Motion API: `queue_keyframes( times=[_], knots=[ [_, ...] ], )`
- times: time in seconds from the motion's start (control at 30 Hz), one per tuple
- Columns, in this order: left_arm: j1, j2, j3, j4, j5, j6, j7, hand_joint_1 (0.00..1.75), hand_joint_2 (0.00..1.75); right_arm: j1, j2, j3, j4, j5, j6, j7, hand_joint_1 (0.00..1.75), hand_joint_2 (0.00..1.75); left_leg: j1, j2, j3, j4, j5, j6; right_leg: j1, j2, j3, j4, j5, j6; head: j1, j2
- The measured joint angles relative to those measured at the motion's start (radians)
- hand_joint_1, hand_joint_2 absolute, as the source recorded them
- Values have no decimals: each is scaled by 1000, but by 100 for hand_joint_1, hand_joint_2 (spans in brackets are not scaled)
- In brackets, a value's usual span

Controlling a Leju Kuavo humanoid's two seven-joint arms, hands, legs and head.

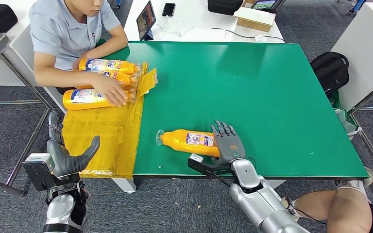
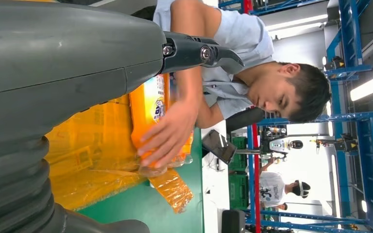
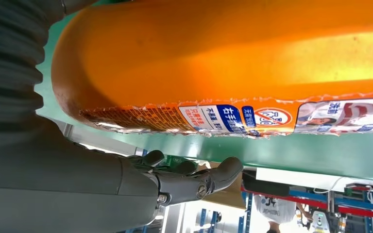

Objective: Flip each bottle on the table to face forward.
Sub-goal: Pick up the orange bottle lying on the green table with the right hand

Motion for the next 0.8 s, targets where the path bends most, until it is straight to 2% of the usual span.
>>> queue_keyframes(
  times=[0.13, 0.17, 0.27, 0.3, 0.5, 0.8],
  knots=[
    [0, 0, 0, 0, 0, 0, 0, 0, 175, -3, 0, 0, 6, 0, 0, 0, 0, 175, 0, 0, 0, 0, 0, 0, 0, 0, 0, 0, 0, 0, 0, 0],
    [0, 0, 0, 0, 0, 0, 0, 0, 175, -5, 0, 0, 7, 0, 4, 0, 22, 175, 0, 0, 0, 0, 0, 0, 0, 0, 0, 0, 0, 0, 0, 0],
    [0, 0, 1, 0, 2, -3, 2, 0, 175, -18, 2, 0, 19, -13, 37, -3, 151, 175, 0, 0, 0, 0, 0, 0, 0, 0, 0, 0, 0, 0, 0, 0],
    [0, 0, 1, 0, 3, -5, 3, 0, 175, -26, 2, 0, 28, -24, 55, -9, 172, 175, 0, 1, 0, 0, 0, 0, 0, 0, 0, 0, 0, 0, 0, 0],
    [-12, 2, 3, 8, 16, -16, 6, 0, 175, -93, 9, 1, 132, -92, 126, -61, 175, 175, 0, 1, 2, 0, 0, 0, 0, 0, 1, 0, 0, 0, 0, 0],
    [-24, 5, 6, 20, 23, -17, 0, 0, 175, -165, 21, 4, 241, -100, 157, -57, 175, 175, 0, 1, 5, 0, 0, 0, 0, 0, 4, 0, 1, 0, 0, 0]
  ],
)
